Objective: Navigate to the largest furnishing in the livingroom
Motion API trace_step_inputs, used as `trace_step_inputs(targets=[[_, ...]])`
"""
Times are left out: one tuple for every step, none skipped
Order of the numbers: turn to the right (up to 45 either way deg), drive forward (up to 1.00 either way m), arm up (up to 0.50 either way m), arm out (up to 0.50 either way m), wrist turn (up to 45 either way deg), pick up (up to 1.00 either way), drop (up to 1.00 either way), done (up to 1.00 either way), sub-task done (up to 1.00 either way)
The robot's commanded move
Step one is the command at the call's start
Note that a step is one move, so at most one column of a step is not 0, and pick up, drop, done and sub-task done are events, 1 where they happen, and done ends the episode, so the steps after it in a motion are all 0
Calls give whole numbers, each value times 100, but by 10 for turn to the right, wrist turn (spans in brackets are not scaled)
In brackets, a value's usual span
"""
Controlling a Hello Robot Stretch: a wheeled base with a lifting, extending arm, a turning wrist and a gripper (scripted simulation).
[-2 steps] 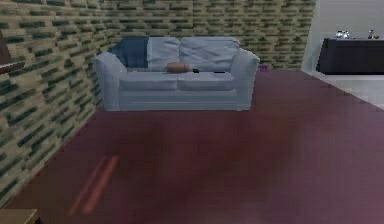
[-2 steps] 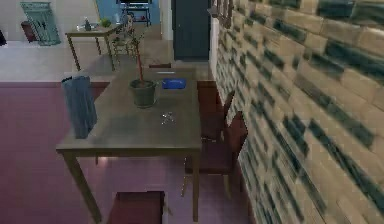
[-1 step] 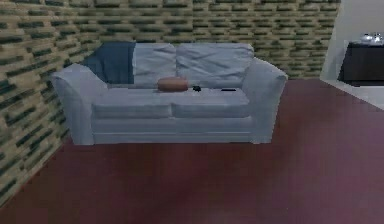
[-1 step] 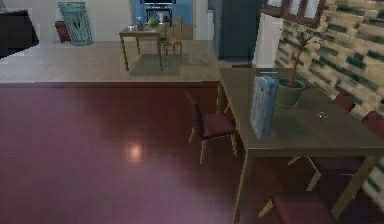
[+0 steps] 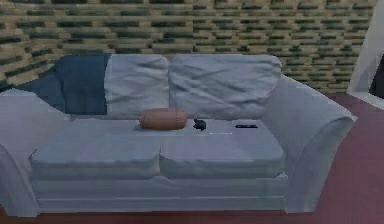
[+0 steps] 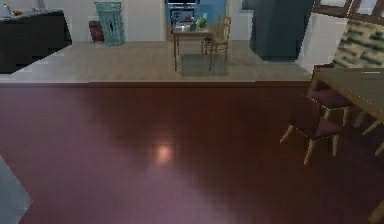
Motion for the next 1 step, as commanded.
trace_step_inputs(targets=[[-30, 0, 0, 0, 0, 0, 0, 0, 0]])
